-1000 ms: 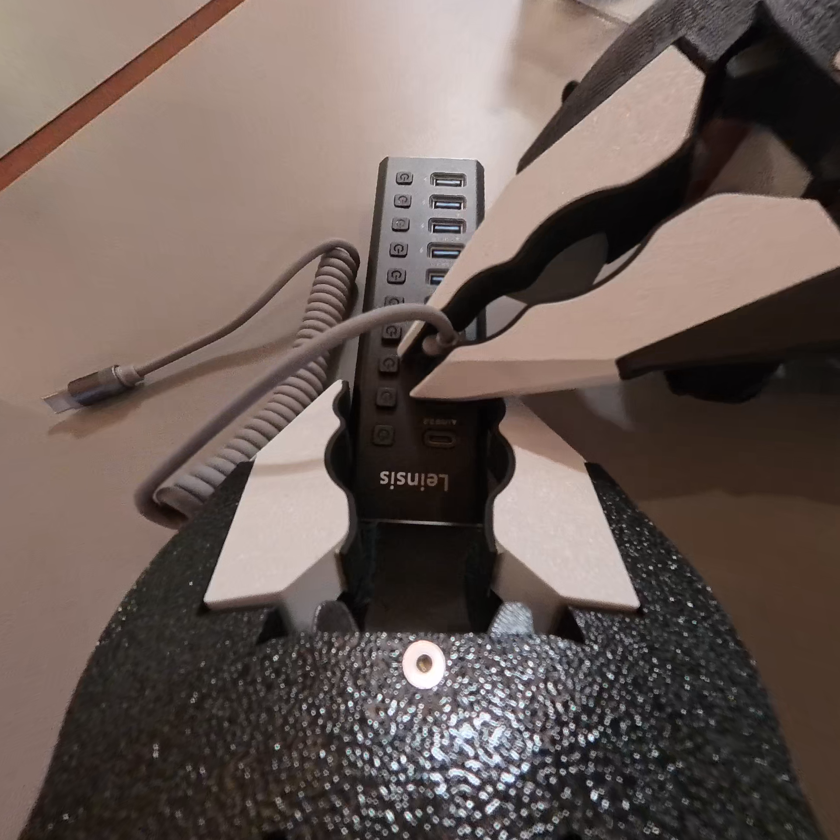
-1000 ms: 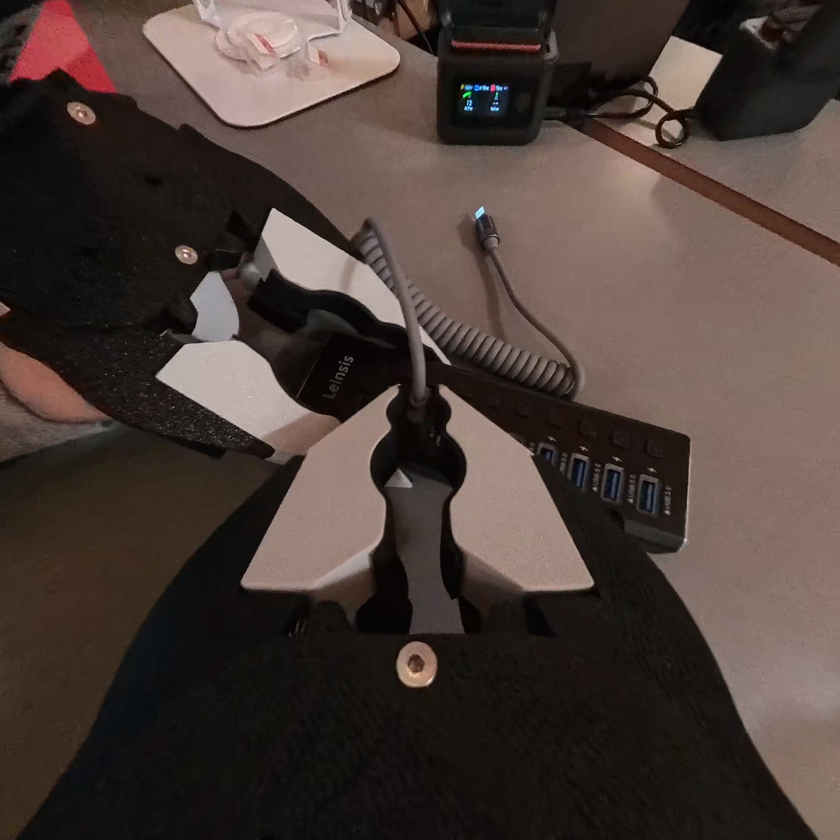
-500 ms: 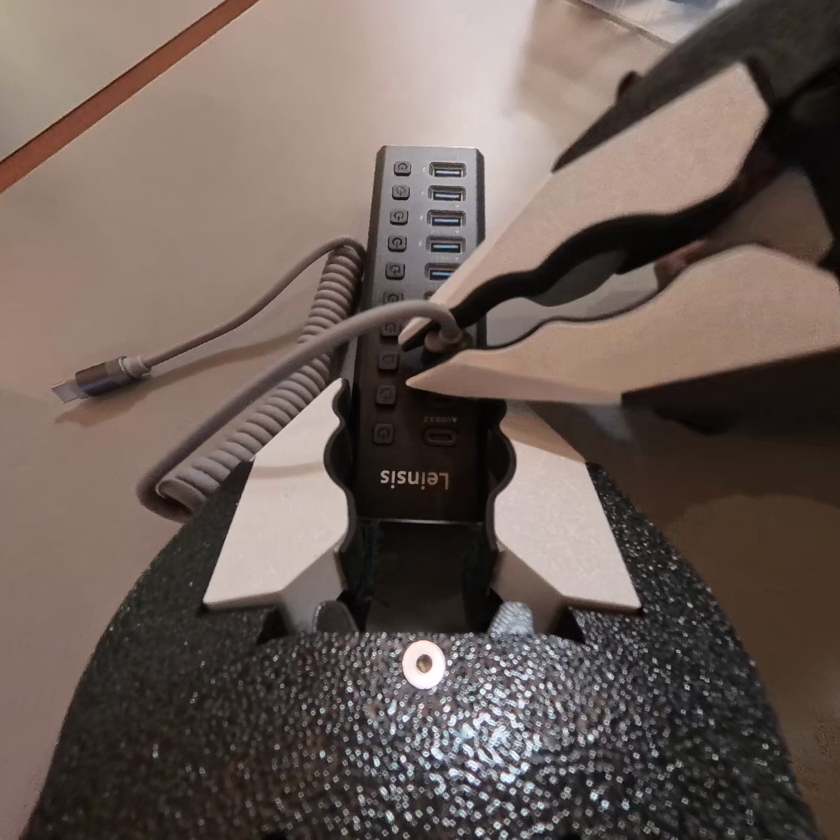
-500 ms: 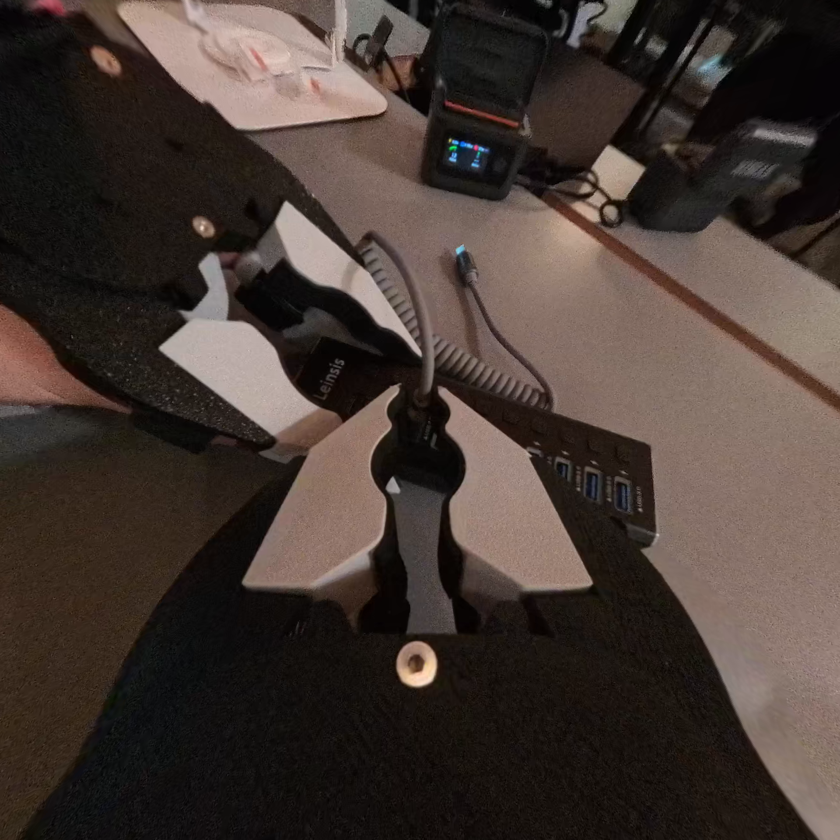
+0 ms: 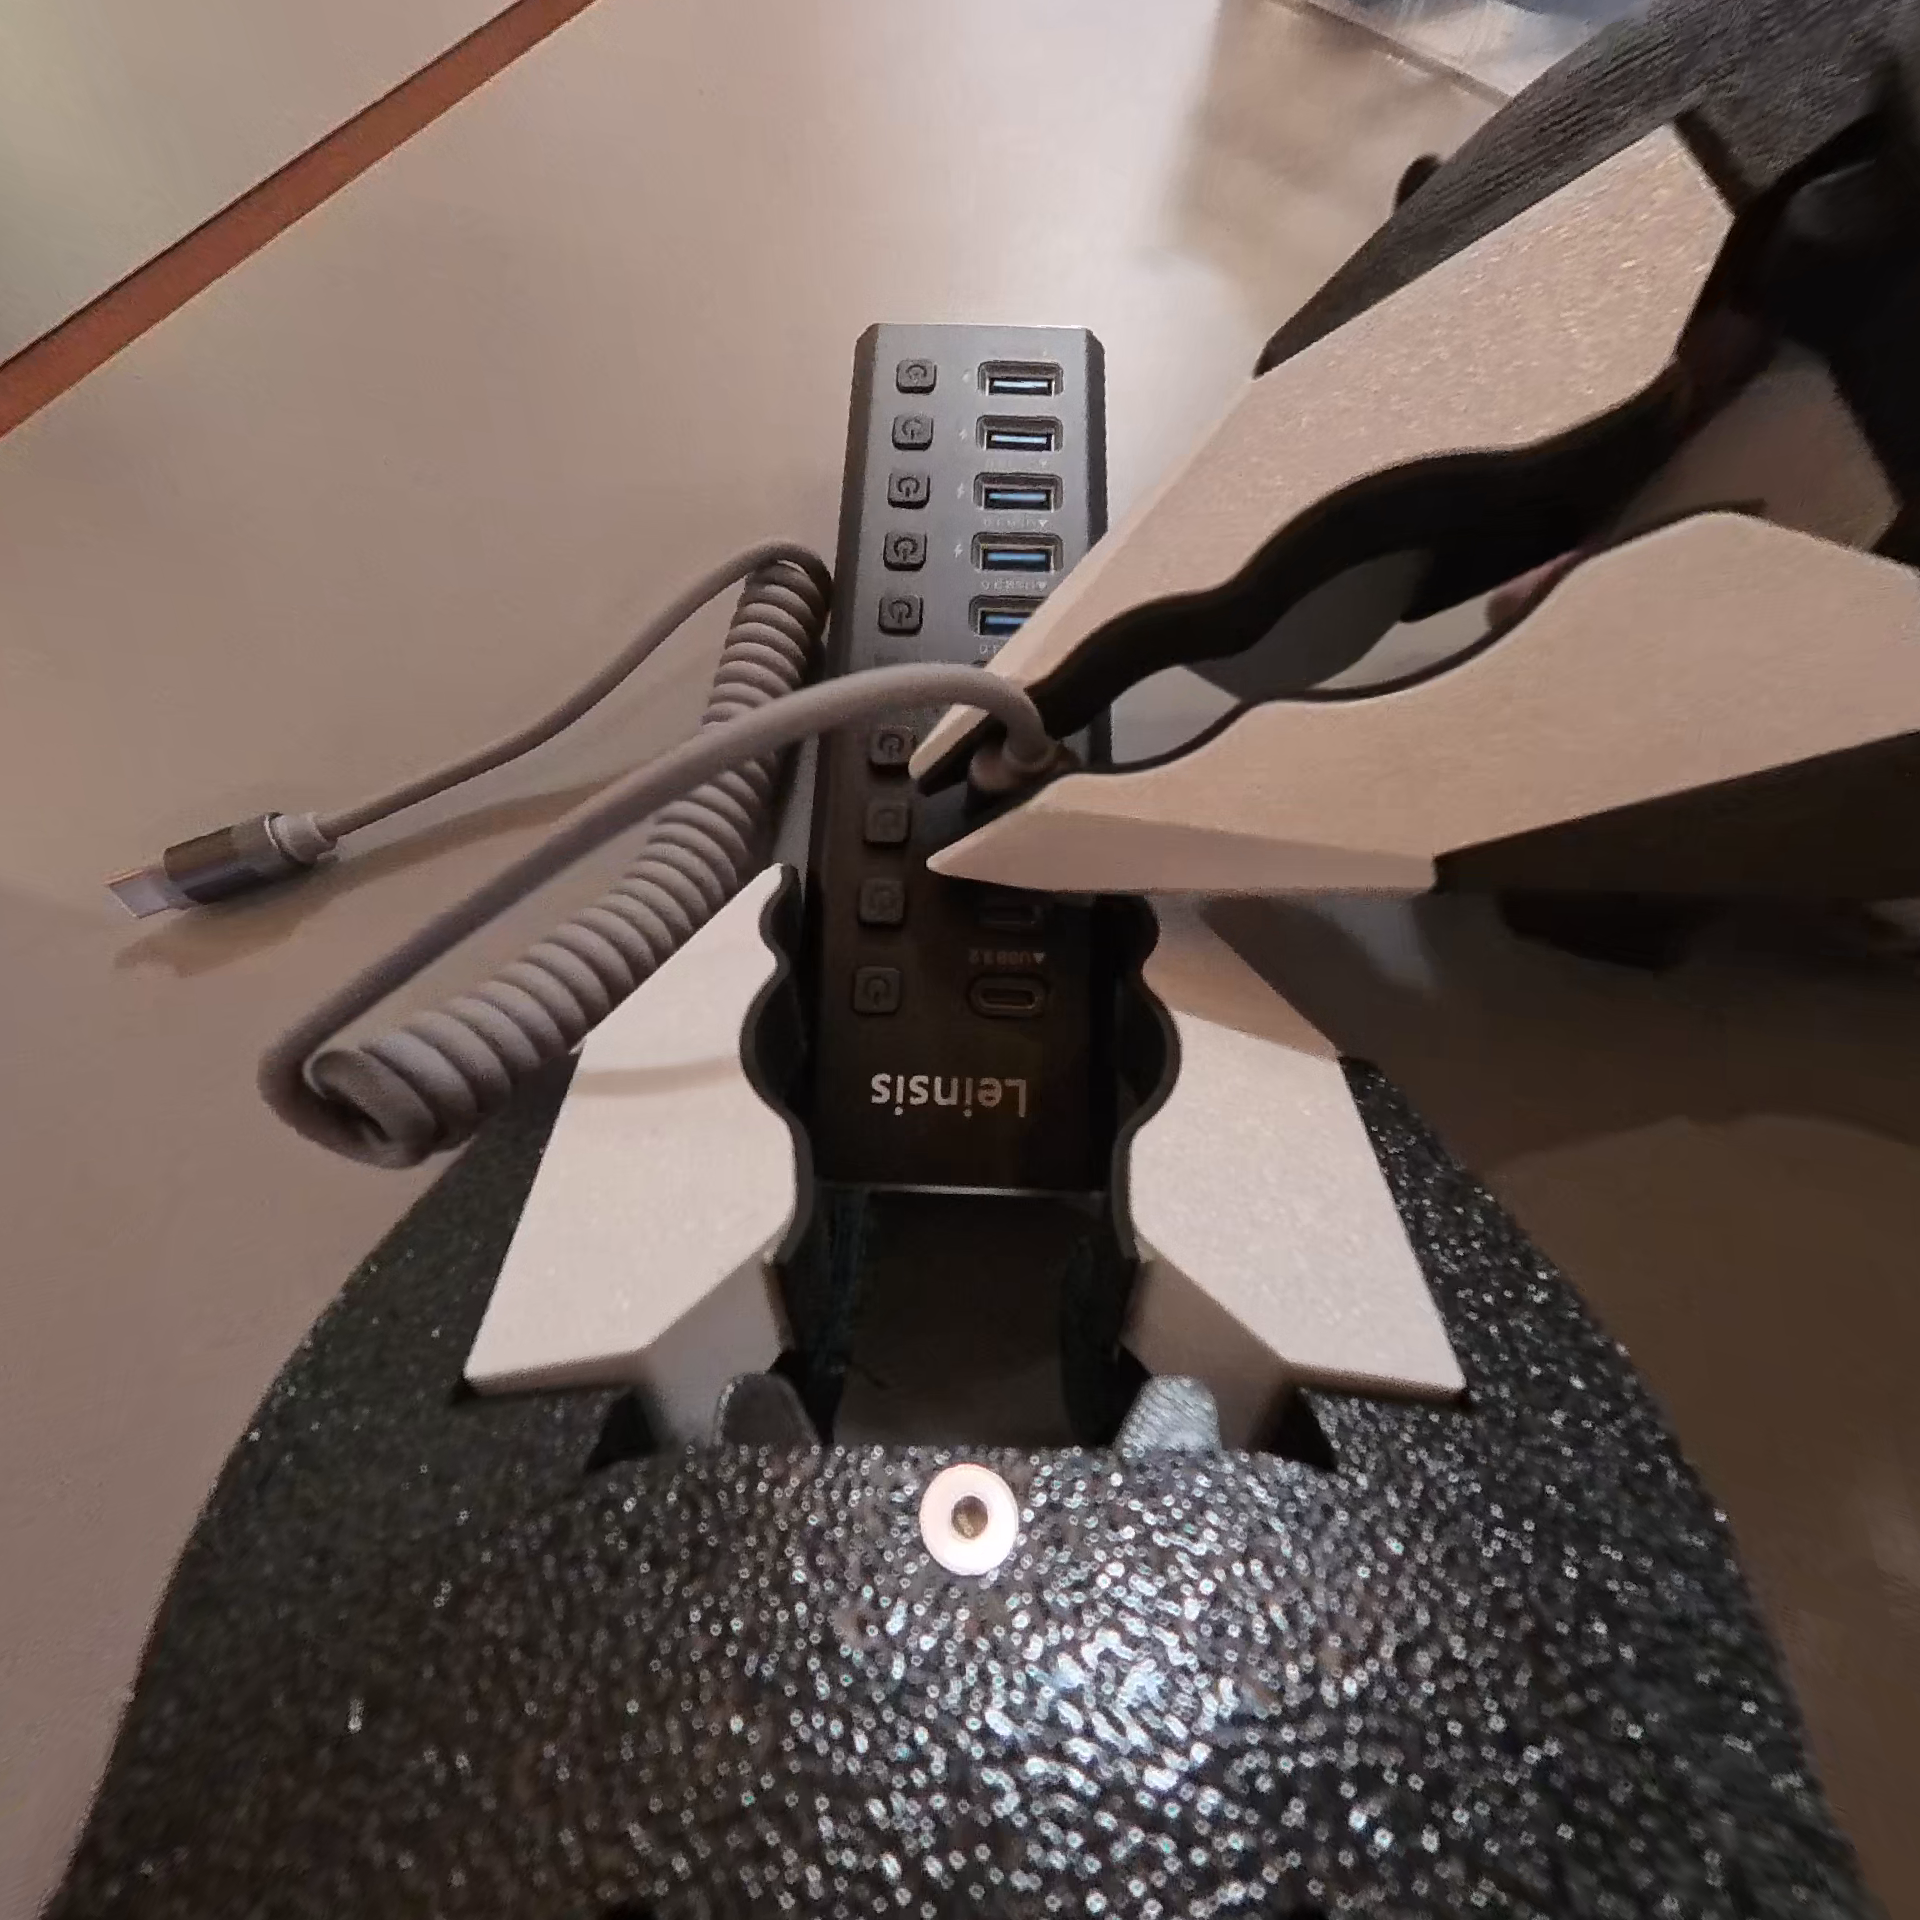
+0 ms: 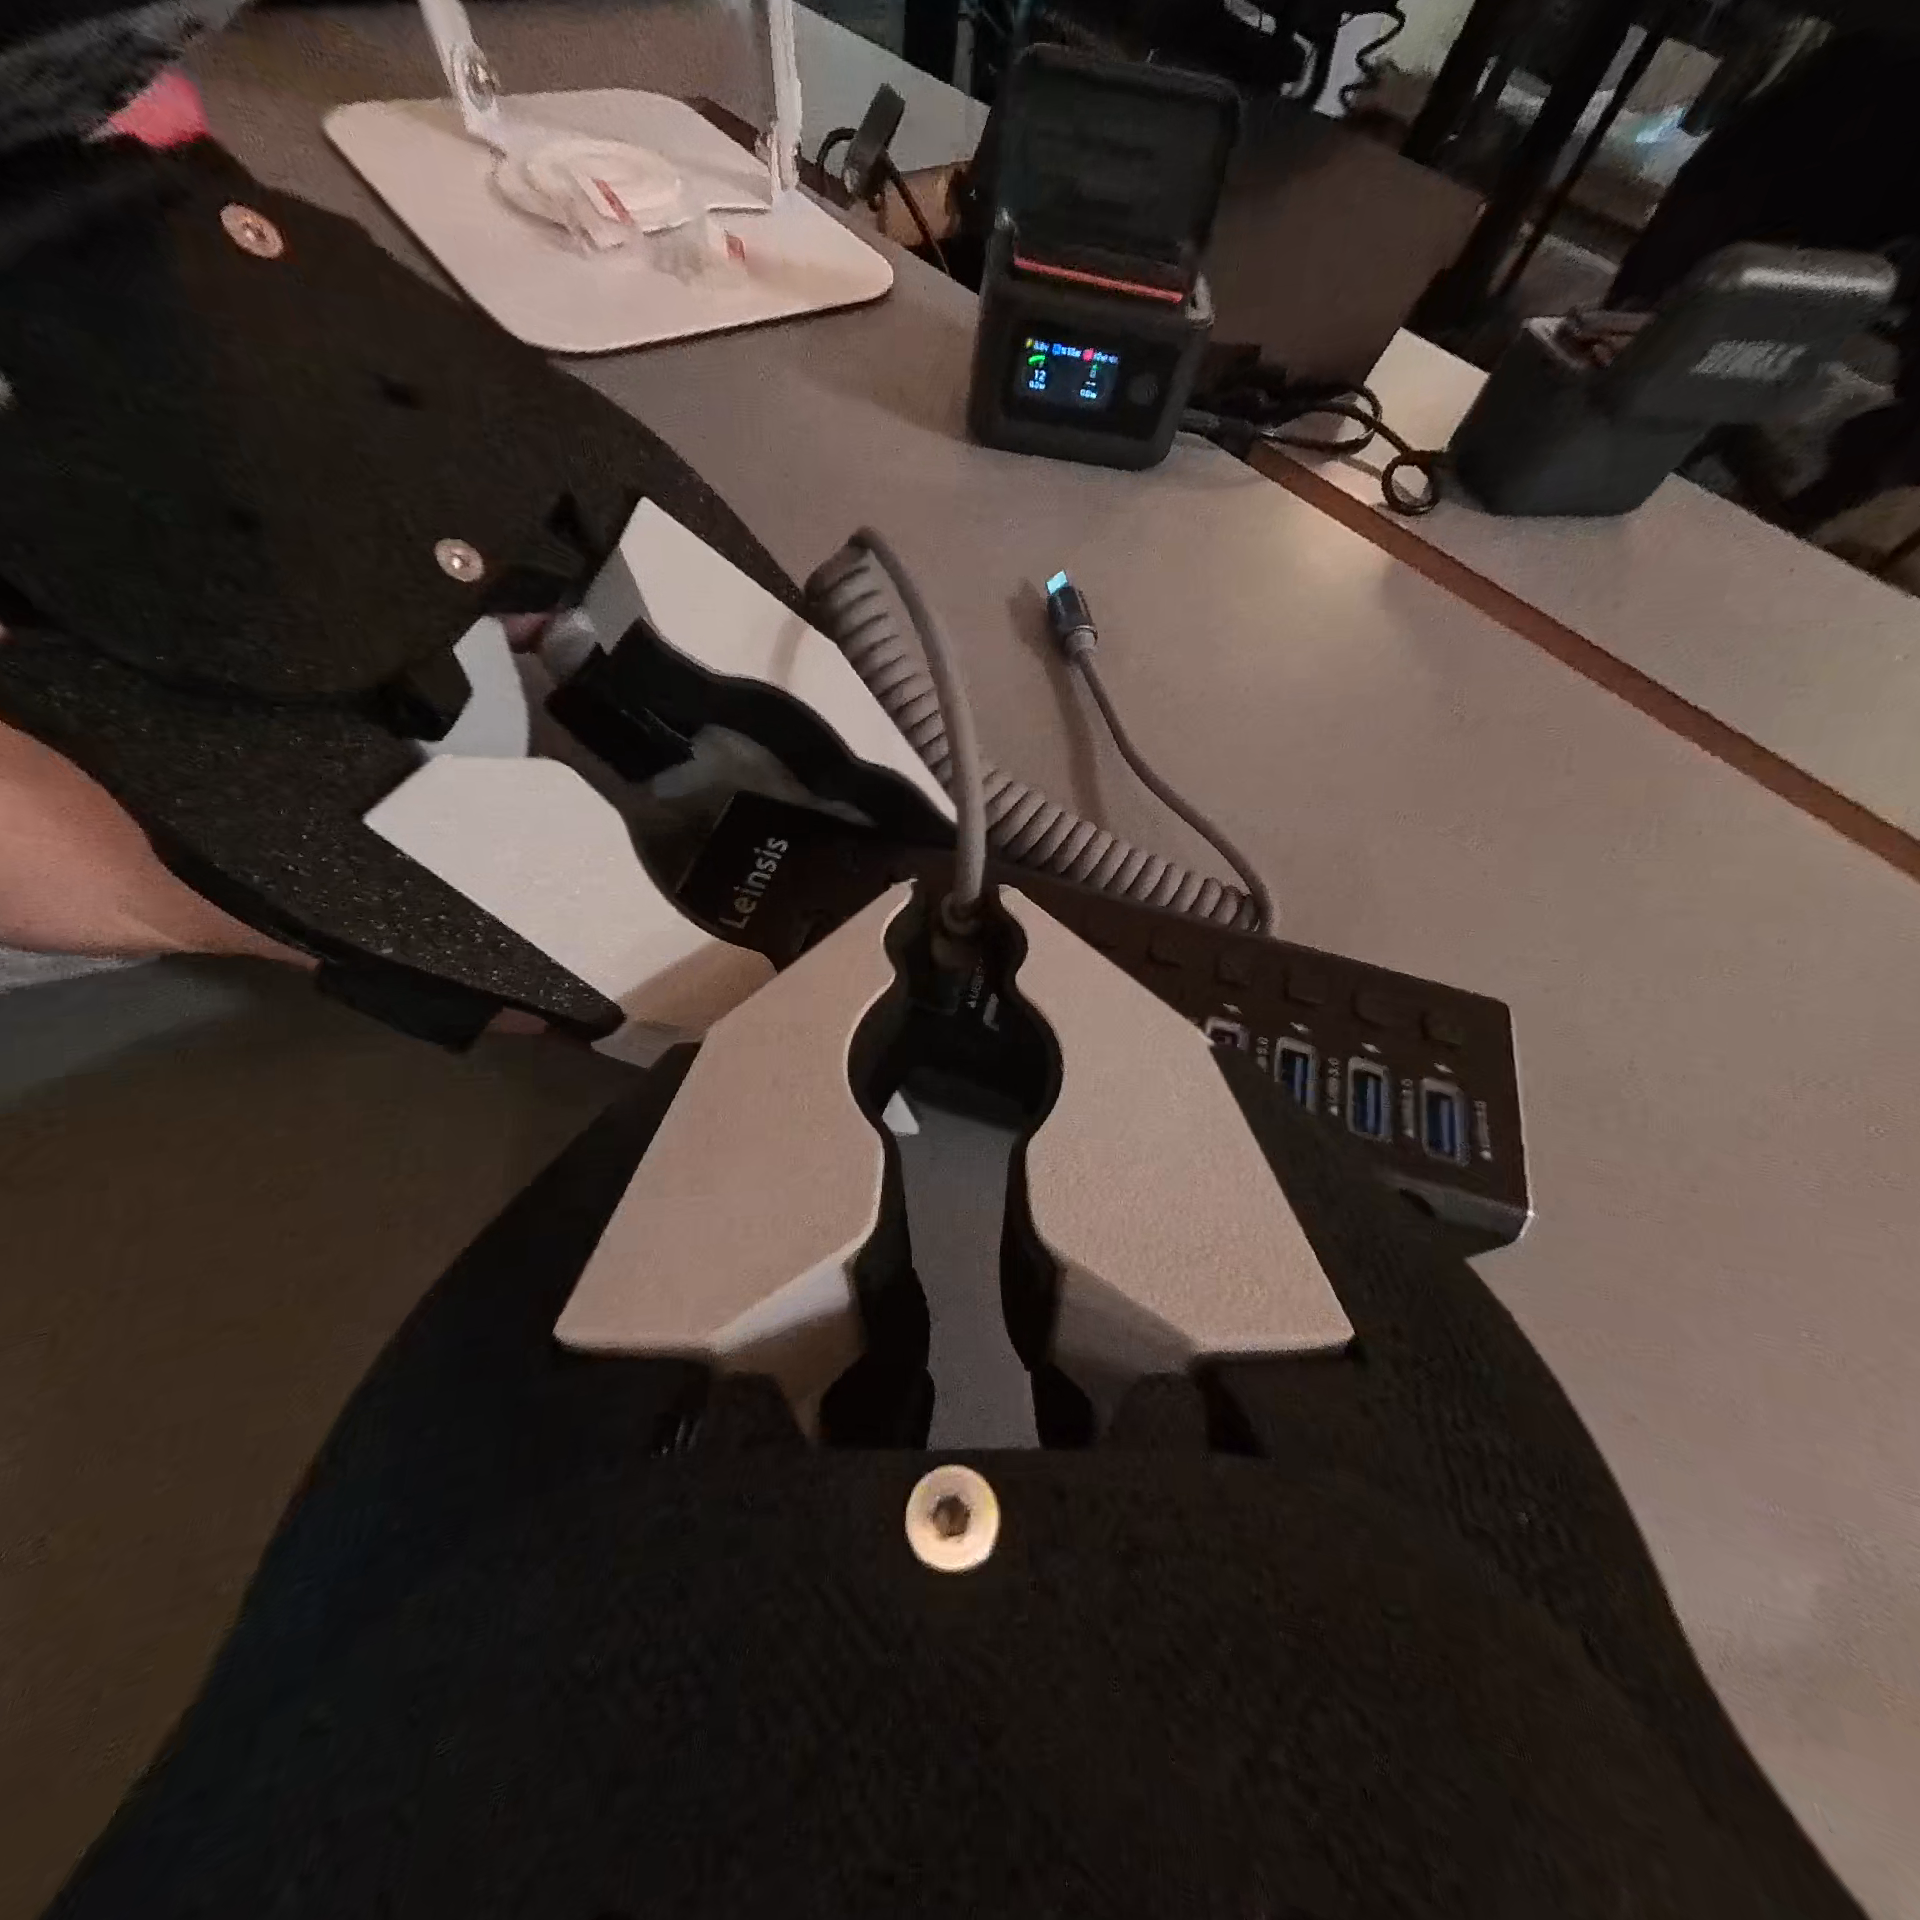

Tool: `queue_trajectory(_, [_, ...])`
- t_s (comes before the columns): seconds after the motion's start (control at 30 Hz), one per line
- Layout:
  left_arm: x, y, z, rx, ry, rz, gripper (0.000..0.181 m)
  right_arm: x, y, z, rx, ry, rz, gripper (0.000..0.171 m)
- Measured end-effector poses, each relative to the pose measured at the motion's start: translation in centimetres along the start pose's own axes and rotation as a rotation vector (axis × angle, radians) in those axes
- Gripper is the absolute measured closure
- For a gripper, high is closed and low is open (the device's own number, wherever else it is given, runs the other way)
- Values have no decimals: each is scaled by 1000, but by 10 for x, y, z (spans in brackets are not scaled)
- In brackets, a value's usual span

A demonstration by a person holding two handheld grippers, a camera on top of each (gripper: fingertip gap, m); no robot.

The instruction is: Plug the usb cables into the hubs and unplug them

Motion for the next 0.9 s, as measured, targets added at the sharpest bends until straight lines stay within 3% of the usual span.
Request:
queue_trajectory(0.1, [-3, -2, -1, 6, -14, -3, 122, -1, 0, 4, -65, -7, -2, 165])
queue_trajectory(0.2, [-3, -2, 0, 8, -13, -4, 122, -1, 0, -1, 127, 108, -32, 164])
queue_trajectory(0.33, [-3, -3, 1, 13, 0, 4, 122, 1, 1, 7, -128, -30, 5, 164])
queue_trajectory(0.4, [-4, -4, 1, 16, -4, 3, 122, 2, 1, 8, -148, -31, 8, 164])
queue_trajectory(0.53, [-5, -3, 1, 8, -14, -4, 123, 0, 0, 1, 154, 133, -50, 164])
queue_trajectory(0.7, [-5, -3, 2, 1, -4, -3, 122, 2, 1, 6, -65, 21, 2, 165])
queue_trajectory(0.83, [-4, -4, 2, 16, 9, 4, 122, 3, 0, 5, -83, 16, 16, 164])
queue_trajectory(0.9, [-5, -3, 2, 3, -8, -7, 122, 2, 1, 1, 62, 102, -12, 164])
Point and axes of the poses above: each gripper's, where its closed fingertips meet, x back along the fingers, y out of its underside, z = x × y across the jaws, the point moved 4 cm from there along x, back along the fingers
